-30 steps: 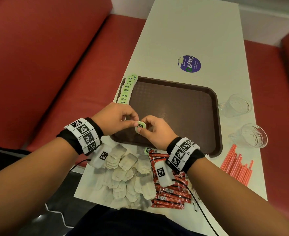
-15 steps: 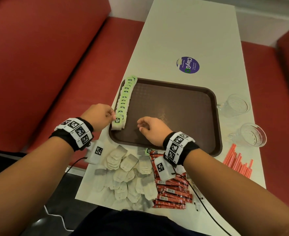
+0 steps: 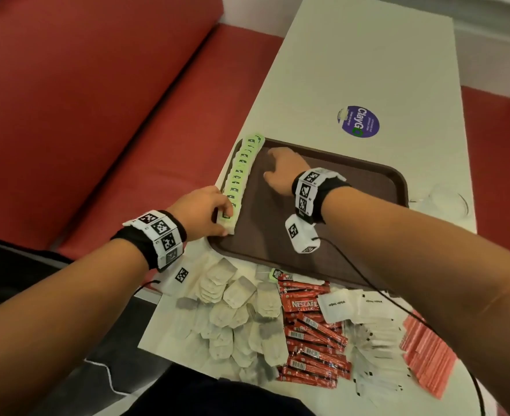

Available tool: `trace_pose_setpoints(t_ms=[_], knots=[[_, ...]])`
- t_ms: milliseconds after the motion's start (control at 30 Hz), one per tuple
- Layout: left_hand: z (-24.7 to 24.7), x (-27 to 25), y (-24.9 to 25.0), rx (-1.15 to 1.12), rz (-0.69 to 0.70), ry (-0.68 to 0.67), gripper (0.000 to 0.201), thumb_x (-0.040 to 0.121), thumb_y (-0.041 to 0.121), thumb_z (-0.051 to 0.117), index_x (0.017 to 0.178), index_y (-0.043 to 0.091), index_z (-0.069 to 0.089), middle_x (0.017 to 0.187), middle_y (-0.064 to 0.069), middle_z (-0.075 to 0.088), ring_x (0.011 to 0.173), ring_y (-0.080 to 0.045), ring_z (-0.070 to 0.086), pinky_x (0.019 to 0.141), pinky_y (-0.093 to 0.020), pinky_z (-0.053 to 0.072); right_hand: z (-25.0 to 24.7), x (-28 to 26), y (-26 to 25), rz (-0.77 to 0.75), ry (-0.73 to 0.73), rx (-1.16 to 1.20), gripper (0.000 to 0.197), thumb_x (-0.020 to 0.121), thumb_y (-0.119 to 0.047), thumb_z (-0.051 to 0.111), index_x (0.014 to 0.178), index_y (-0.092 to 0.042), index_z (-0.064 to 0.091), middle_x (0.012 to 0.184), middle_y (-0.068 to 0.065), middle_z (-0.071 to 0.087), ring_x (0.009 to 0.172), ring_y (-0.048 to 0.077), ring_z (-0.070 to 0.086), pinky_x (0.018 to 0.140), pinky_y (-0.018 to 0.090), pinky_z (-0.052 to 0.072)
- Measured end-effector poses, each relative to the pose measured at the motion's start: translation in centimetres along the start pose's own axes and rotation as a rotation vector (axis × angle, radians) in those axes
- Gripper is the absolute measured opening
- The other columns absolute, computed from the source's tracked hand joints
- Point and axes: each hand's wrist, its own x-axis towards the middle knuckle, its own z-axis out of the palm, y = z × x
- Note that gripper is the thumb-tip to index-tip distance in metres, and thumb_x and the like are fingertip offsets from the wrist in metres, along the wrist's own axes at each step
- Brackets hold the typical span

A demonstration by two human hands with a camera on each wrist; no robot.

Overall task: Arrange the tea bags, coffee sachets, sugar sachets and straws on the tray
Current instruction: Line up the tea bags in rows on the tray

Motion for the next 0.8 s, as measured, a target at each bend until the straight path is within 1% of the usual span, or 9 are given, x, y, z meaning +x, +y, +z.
trace_pose_setpoints(t_ms=[67,167,233,333,433,467,600,667,800], knots=[[0.4,0.0,0.0,0.048,0.009,-0.036,0.041,0.070,0.033,0.086,0.105,0.037,0.064,0.114,0.014,0.047,0.101,-0.008,0.051,0.086,-0.028,0.045,-0.3,1.4,-0.1,0.001,-0.023,-0.055,0.061,0.093,-0.023,0.059,0.148,-0.006,0.038,0.153,0.015,0.038,0.139,0.035,0.039,0.114,0.042,0.035],[0.6,0.0,-0.1,0.084,0.020,0.013,0.042,0.073,0.032,0.084,0.109,0.035,0.065,0.119,0.012,0.044,0.103,-0.013,0.054,0.083,-0.027,0.044,-0.5,3.3,-0.8,0.006,-0.027,-0.081,0.061,0.090,-0.015,0.056,0.148,-0.004,0.036,0.154,0.015,0.035,0.139,0.036,0.039,0.113,0.041,0.036],[0.6,0.0,-0.3,0.087,0.025,0.022,0.042,0.074,0.031,0.083,0.111,0.033,0.065,0.121,0.010,0.044,0.104,-0.015,0.055,0.084,-0.029,0.046,-0.4,4.3,-1.3,0.023,-0.042,-0.055,0.059,0.093,-0.012,0.051,0.149,-0.003,0.033,0.157,0.014,0.030,0.140,0.037,0.037,0.113,0.043,0.035],[0.8,-0.2,-0.2,0.084,0.033,0.035,0.041,0.075,0.030,0.082,0.113,0.031,0.065,0.123,0.008,0.044,0.101,-0.017,0.057,0.083,-0.031,0.048,0.1,5.3,-1.8,0.002,-0.077,-0.037,0.054,0.097,-0.012,0.046,0.148,-0.003,0.032,0.155,0.015,0.034,0.137,0.037,0.040,0.111,0.044,0.036],[0.8,-0.3,-0.3,0.071,0.021,0.035,0.042,0.076,0.032,0.082,0.114,0.032,0.065,0.124,0.009,0.043,0.101,-0.018,0.058,0.085,-0.033,0.050,0.8,6.3,-2.2,-0.047,-0.111,-0.053,0.054,0.097,-0.012,0.047,0.148,-0.003,0.034,0.154,0.015,0.035,0.139,0.035,0.038,0.113,0.041,0.033],[0.8,-0.3,-0.3,0.072,0.016,0.031,0.042,0.076,0.033,0.081,0.115,0.033,0.065,0.125,0.009,0.043,0.101,-0.018,0.058,0.085,-0.035,0.051,0.8,6.4,-2.3,-0.058,-0.125,-0.064,0.056,0.096,-0.011,0.047,0.150,-0.004,0.032,0.157,0.014,0.032,0.141,0.034,0.036,0.115,0.040,0.032],[0.6,-0.1,-0.2,0.084,0.005,0.029,0.042,0.079,0.034,0.079,0.118,0.033,0.065,0.126,0.008,0.044,0.101,-0.020,0.059,0.086,-0.038,0.051,1.0,6.7,-2.4,-0.080,-0.184,-0.116,0.067,0.096,-0.003,0.042,0.158,-0.010,0.017,0.167,0.004,0.012,0.148,0.027,0.027,0.118,0.033,0.027],[0.5,0.2,-0.1,0.093,0.000,0.036,0.041,0.080,0.035,0.078,0.118,0.033,0.064,0.126,0.007,0.044,0.100,-0.020,0.059,0.086,-0.037,0.051,1.0,6.8,-2.4,-0.105,-0.178,-0.150,0.068,0.096,-0.002,0.043,0.158,-0.010,0.017,0.168,0.001,0.007,0.149,0.026,0.025,0.119,0.033,0.025],[0.3,0.9,0.0,0.096,-0.006,0.049,0.041,0.079,0.034,0.078,0.118,0.032,0.065,0.125,0.007,0.044,0.098,-0.020,0.059,0.085,-0.036,0.050,1.1,7.0,-2.2,-0.138,-0.192,-0.218,0.066,0.096,-0.002,0.044,0.158,-0.009,0.019,0.167,0.002,0.006,0.149,0.027,0.025,0.119,0.036,0.027]])
